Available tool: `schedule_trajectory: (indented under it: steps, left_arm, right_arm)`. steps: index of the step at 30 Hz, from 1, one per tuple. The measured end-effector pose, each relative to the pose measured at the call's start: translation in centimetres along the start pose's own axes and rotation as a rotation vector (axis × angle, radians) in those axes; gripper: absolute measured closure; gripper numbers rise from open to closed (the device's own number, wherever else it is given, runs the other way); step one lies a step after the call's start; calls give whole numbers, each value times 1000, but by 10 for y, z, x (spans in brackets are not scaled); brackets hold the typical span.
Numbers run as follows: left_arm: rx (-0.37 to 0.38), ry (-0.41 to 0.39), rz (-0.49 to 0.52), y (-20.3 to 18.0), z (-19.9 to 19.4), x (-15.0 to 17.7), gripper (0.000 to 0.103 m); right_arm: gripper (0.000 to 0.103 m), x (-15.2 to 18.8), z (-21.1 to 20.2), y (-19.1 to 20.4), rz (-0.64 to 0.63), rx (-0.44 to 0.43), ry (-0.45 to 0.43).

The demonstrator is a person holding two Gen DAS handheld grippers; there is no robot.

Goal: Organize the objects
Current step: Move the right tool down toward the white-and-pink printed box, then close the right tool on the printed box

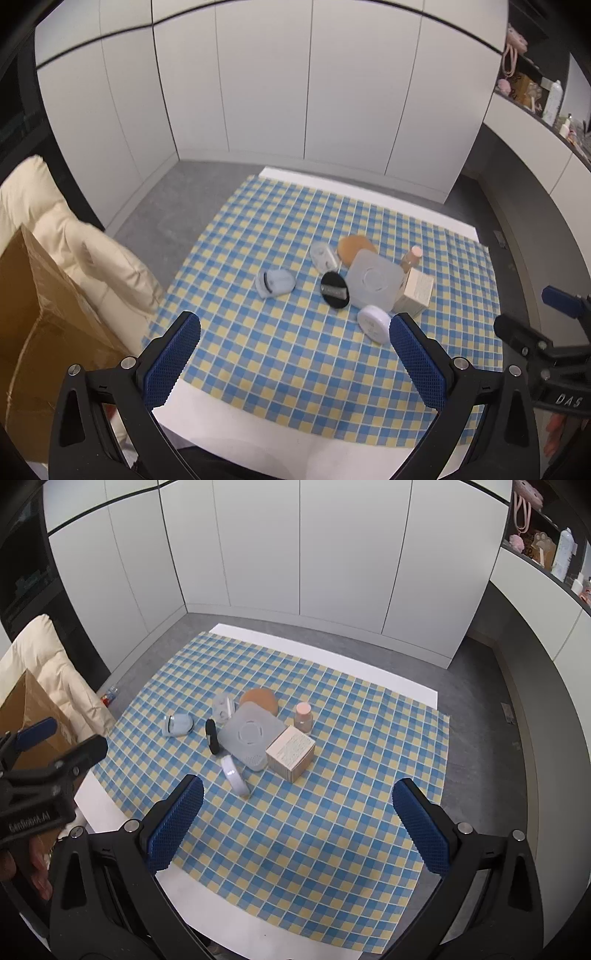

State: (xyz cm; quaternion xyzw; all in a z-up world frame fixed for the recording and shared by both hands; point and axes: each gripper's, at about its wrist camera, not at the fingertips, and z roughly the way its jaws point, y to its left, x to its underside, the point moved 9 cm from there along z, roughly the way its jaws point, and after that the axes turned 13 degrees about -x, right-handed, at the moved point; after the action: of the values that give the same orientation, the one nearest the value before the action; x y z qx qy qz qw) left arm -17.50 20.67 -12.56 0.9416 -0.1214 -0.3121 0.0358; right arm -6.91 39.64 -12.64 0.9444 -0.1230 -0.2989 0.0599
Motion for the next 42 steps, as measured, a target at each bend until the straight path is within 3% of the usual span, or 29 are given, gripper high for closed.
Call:
schedule_trajectory:
  steps: [9,27,32,34,37,42]
  left_arm:
    - [26,89,0,-3,32,13,1]
    - [-14,158,38,-56,115,8,6]
    - [-26,182,36,-67,138,8,14]
    - [-33,190,43,-70,147,7,24]
    - [-51,201,27,-69,159,5,29]
    - [-19,229,-2,-69,171,7,46]
  right_arm:
    - [0,11,31,-14,-12,-10,79]
    - [0,7,117,-57,-78,-12,182]
    - [0,10,144,-67,-62,-33,209]
    - [0,12,154,-67,-68,-52,221]
    - [0,15,165,-68,-76,-62,235]
    - [0,16,183,-71,-83,-83,251]
